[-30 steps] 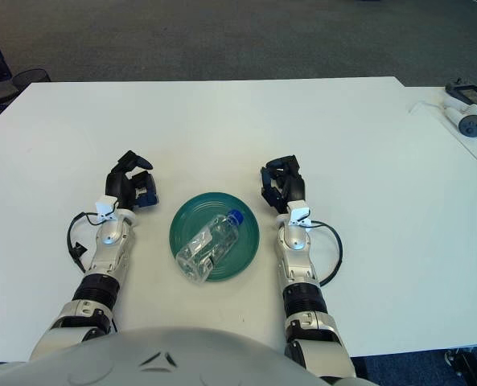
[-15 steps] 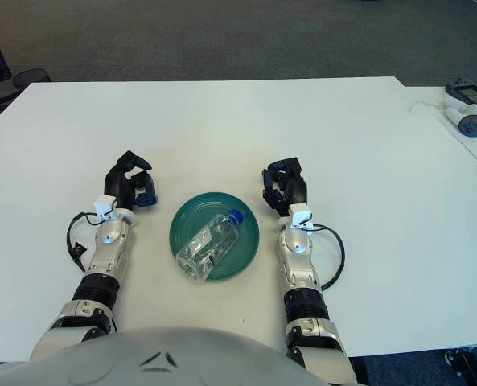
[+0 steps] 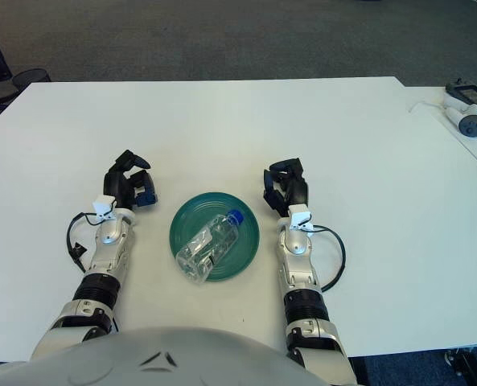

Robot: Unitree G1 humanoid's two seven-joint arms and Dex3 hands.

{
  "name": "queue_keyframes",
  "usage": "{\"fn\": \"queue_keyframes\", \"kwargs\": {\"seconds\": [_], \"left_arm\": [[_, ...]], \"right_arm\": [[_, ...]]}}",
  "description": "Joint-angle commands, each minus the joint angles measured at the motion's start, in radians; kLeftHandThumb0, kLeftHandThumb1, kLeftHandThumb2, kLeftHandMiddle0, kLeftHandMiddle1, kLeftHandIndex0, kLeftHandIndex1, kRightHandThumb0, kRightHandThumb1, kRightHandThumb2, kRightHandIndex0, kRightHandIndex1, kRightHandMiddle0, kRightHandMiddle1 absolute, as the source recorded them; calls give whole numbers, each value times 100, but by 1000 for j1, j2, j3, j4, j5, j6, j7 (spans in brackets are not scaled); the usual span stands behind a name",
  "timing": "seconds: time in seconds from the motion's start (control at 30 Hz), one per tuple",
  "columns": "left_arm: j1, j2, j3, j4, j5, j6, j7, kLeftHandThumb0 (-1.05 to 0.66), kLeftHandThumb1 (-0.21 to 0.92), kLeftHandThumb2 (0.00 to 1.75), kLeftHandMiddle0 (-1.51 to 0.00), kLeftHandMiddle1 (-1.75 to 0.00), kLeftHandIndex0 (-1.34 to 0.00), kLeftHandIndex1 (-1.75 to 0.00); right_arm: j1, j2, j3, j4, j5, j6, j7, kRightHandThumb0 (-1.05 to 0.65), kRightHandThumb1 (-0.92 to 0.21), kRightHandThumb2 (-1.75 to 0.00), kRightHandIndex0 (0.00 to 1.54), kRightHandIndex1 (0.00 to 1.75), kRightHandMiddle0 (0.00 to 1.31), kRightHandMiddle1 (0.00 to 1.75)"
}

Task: Put the bottle into the plate.

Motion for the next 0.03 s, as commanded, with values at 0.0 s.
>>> {"fn": "queue_keyframes", "kwargs": {"seconds": [0.0], "left_arm": [[-15,4,1,3,7,-2,12,-60,5,165,-126,-175,-84,-175]], "right_arm": [[50,2,-3,25,-15,35,-25,-35,-92,-48,37,108,23,171]]}}
